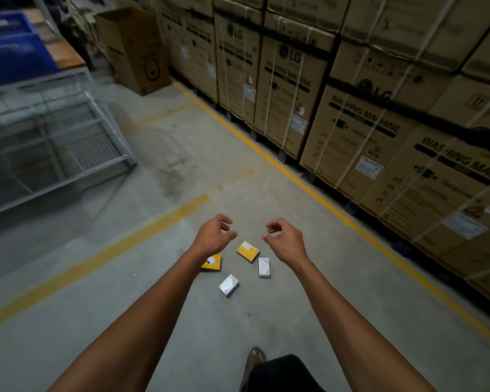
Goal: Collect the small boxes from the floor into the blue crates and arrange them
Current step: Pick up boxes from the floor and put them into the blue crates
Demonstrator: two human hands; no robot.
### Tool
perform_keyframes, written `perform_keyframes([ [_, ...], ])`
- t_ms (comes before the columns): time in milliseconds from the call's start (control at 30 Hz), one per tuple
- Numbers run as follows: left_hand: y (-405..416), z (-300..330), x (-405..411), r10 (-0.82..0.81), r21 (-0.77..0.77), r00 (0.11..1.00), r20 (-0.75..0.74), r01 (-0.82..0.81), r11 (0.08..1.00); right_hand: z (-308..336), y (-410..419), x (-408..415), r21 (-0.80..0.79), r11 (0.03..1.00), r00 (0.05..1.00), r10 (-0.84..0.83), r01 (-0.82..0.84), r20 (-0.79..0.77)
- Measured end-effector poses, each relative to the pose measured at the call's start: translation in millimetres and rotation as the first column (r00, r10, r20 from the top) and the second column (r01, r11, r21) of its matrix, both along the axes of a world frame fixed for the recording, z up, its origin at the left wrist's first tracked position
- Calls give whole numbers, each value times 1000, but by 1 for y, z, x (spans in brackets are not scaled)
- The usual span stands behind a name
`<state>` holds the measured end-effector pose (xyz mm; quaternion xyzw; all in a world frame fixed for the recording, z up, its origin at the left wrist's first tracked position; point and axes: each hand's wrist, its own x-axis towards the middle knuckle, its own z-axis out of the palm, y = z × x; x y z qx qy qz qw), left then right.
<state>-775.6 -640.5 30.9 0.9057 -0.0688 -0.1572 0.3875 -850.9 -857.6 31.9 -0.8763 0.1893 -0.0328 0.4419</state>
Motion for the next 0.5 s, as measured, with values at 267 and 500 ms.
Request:
perform_keyframes([
  [267, -10, 29, -38, 39, 23, 996, 78, -41, 999, 31, -22, -19, -237, 959, 985, 168, -155, 35],
  [500, -51, 30, -35, 101, 77, 989, 109, -110, 991, 27, -62, 0, -388, 873, 952, 302, -295, -46],
])
